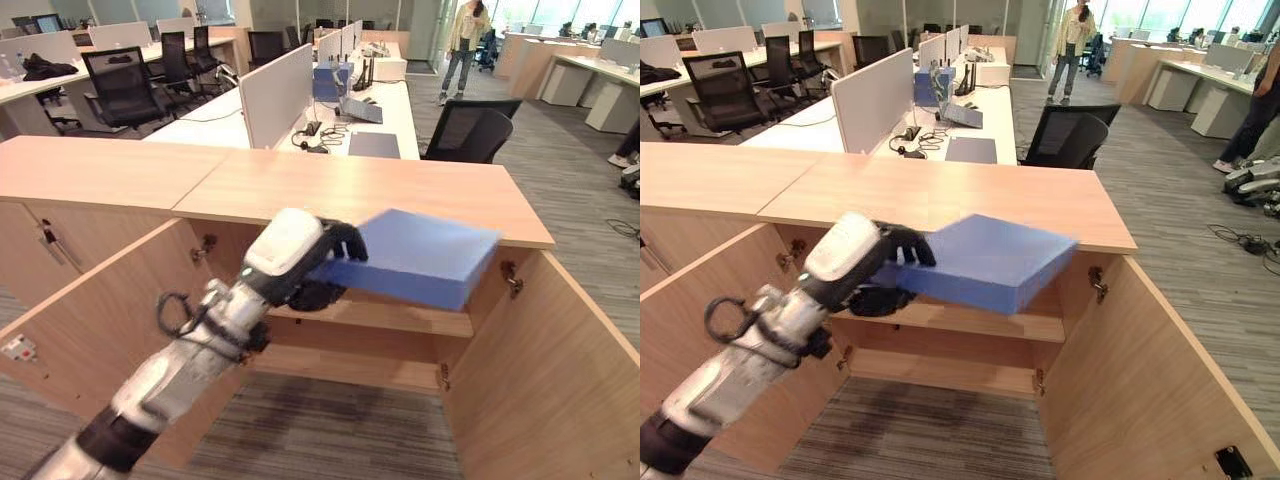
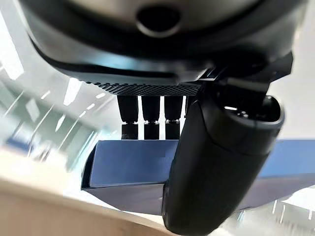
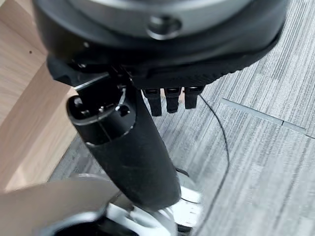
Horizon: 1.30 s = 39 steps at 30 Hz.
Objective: Put the empty folder in the office cabinet
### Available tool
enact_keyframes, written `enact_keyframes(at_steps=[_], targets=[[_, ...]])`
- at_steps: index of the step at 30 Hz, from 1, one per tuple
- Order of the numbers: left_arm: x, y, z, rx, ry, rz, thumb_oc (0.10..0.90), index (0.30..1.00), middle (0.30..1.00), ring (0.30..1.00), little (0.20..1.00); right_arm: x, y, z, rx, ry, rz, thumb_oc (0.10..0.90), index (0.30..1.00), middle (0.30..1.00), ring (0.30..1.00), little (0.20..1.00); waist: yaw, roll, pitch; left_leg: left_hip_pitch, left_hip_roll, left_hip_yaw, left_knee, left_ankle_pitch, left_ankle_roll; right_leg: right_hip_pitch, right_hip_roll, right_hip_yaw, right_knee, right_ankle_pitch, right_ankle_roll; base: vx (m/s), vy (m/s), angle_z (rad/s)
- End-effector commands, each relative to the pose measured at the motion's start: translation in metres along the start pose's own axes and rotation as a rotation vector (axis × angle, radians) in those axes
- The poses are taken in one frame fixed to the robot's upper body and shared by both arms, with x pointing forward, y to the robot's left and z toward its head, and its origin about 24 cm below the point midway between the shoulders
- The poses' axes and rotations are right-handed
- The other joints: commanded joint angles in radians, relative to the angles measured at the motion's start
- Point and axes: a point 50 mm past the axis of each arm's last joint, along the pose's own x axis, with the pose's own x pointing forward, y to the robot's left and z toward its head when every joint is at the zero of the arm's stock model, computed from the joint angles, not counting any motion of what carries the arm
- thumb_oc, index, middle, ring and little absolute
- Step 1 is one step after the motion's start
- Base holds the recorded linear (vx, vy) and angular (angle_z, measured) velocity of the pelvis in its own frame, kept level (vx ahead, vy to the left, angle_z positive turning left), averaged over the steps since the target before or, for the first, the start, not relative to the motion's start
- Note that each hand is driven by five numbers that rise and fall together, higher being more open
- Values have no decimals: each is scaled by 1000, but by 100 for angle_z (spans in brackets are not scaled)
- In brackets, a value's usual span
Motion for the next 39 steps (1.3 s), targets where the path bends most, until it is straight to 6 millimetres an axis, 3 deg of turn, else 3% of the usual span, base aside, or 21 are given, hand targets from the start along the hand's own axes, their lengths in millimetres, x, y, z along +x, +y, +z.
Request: enact_keyframes(at_steps=[1,7,12,14,15,16,21,22,23,25,28,39], targets=[[-2,9,-8,-309,38,-34,400,300,300,300,300,4,-19,22,-30,-39,-10,800,900,900,900,900,0,-8,29,-5,-16,-125,-1,-76,-7,69,-23,-29,8,-63,85,0,0,0],[-40,4,-40,-305,261,4,400,300,300,300,300,4,-16,30,-21,-67,5,800,900,900,900,900,21,-6,32,-16,-17,-145,-1,-71,-4,67,-21,-34,8,-67,77,3,-2,4],[-73,-4,-74,-91,495,-9,400,300,300,300,300,2,-19,48,-11,-146,-11,800,900,900,900,900,28,-4,35,-19,-20,-156,-1,-71,-1,67,-19,-42,8,-73,73,10,0,11],[-84,-7,-90,66,596,-53,400,300,300,300,300,0,-23,64,-19,-216,-27,800,900,900,900,900,30,-4,36,-21,-20,-158,-1,-72,0,66,-19,-44,8,-76,73,4,6,8],[-95,-13,-104,127,680,-68,400,300,300,300,300,-5,-30,85,-18,-314,-47,800,900,900,900,900,31,-3,37,-20,-20,-160,-1,-73,1,68,-19,-46,8,-80,71,5,9,8],[-95,-14,-104,126,679,-68,400,300,300,300,300,-5,-31,84,-18,-313,-49,800,900,900,900,900,31,-1,37,-20,-20,-161,-1,-73,1,68,-19,-46,8,-80,71,6,13,7],[-113,-28,-124,129,809,-24,400,300,300,300,300,-32,-56,136,38,-595,-103,800,900,900,900,900,28,5,41,-16,-21,-162,-1,-76,5,69,-21,-48,8,-86,69,0,0,0],[-113,-28,-124,128,809,-25,400,300,300,300,300,-32,-57,136,38,-594,-104,800,900,900,900,900,28,5,41,-16,-21,-162,-1,-76,5,70,-21,-47,8,-86,69,0,0,0],[-114,-28,-122,119,803,1,400,300,300,300,300,-49,-67,156,21,-721,-139,800,900,900,900,900,30,7,44,-15,-21,-159,-1,-77,6,71,-23,-50,8,-86,70,0,0,0],[-111,-28,-118,100,781,17,400,300,300,300,300,-65,-77,168,-46,-814,-186,800,900,900,900,900,32,8,46,-12,-21,-157,-1,-79,6,72,-24,-50,8,-85,71,0,0,0],[-96,-26,-110,85,704,33,400,300,300,300,300,-82,-86,186,-176,-906,-257,800,900,900,900,900,36,8,44,-9,-21,-153,-1,-81,7,75,-27,-52,8,-86,73,3,2,1],[-55,-16,-76,-41,452,66,400,300,300,300,300,-92,-70,210,-355,-974,-194,800,900,900,900,900,48,6,45,-5,-21,-160,-1,-79,5,83,-29,-65,8,-90,71,0,0,0]])
